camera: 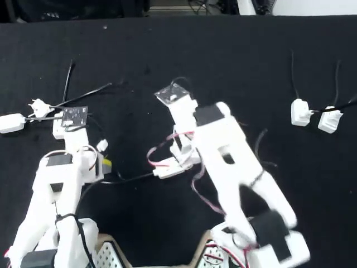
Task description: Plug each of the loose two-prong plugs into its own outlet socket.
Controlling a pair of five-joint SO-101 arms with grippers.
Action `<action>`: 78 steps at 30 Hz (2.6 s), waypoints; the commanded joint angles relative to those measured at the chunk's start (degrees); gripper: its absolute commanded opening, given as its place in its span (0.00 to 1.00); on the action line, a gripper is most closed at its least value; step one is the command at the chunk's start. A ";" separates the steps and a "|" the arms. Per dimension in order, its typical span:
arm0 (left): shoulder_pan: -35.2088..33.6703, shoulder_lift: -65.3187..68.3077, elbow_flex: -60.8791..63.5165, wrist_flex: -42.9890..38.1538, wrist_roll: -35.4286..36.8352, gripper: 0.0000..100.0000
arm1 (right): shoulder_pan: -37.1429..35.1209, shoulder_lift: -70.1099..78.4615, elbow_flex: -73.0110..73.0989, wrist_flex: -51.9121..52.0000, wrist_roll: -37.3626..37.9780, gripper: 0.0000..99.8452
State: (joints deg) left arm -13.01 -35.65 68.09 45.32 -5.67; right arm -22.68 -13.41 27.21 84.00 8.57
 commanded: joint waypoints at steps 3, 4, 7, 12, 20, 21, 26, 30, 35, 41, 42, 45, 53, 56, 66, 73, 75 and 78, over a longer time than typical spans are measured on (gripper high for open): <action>-5.05 -1.32 1.10 -0.97 -0.09 0.27 | -0.97 11.74 -15.08 6.95 0.18 0.01; -5.05 -1.14 1.19 -0.79 -0.09 0.27 | -0.97 13.14 -16.84 7.82 0.18 0.01; -5.05 -1.58 3.12 -1.32 -0.18 0.27 | -0.97 16.92 -22.46 10.81 0.00 0.01; -3.12 -1.58 4.44 -2.99 -0.09 0.27 | -1.14 22.55 -29.23 14.86 -2.81 0.01; -2.86 -1.58 4.53 -3.08 -0.09 0.27 | -4.75 30.37 -32.31 16.53 -10.02 0.01; -2.86 -1.58 4.53 -3.08 -0.09 0.27 | -4.75 30.64 -32.31 16.44 -10.73 0.01; -2.95 -1.58 4.53 -3.08 -0.26 0.27 | -4.48 31.08 -33.36 16.62 -11.16 0.01; -2.95 -1.58 4.53 -3.08 -0.26 0.27 | -4.40 31.08 -33.27 16.70 -11.08 0.01; -2.95 -1.58 4.53 -3.08 -0.26 0.27 | -4.40 31.16 -33.10 16.70 -10.81 0.01; -3.03 -1.58 4.53 -3.08 -0.35 0.27 | -3.60 31.34 -33.01 16.70 -10.99 0.01; -3.03 -1.58 4.53 -3.08 -0.35 0.27 | -2.99 31.87 -33.01 16.70 -10.90 0.01; -3.12 -1.58 4.53 -3.08 -0.35 0.27 | -0.97 34.51 -33.27 16.70 -10.81 0.01; -3.12 -1.58 4.53 -3.08 -0.35 0.27 | 0.00 39.08 -35.03 16.79 -10.73 0.01; -3.12 -1.58 4.53 -3.08 -0.35 0.27 | -0.09 39.16 -35.03 16.70 -11.16 0.01; -3.30 -1.58 4.53 -3.08 -0.35 0.27 | -1.85 38.37 -31.16 10.64 -11.16 0.01; -3.30 -1.58 4.53 -3.08 -0.35 0.27 | -8.00 29.14 -18.24 -0.18 -10.99 0.01; -3.30 -1.58 4.53 -3.08 -0.35 0.27 | -8.18 26.51 -16.04 -2.29 -10.73 0.01; -3.30 -1.58 4.53 -3.08 -0.35 0.27 | -7.91 23.69 -15.08 -3.16 -9.05 0.04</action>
State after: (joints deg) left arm -16.79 -36.53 72.48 42.59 -5.49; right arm -28.75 15.25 10.86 84.09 -2.07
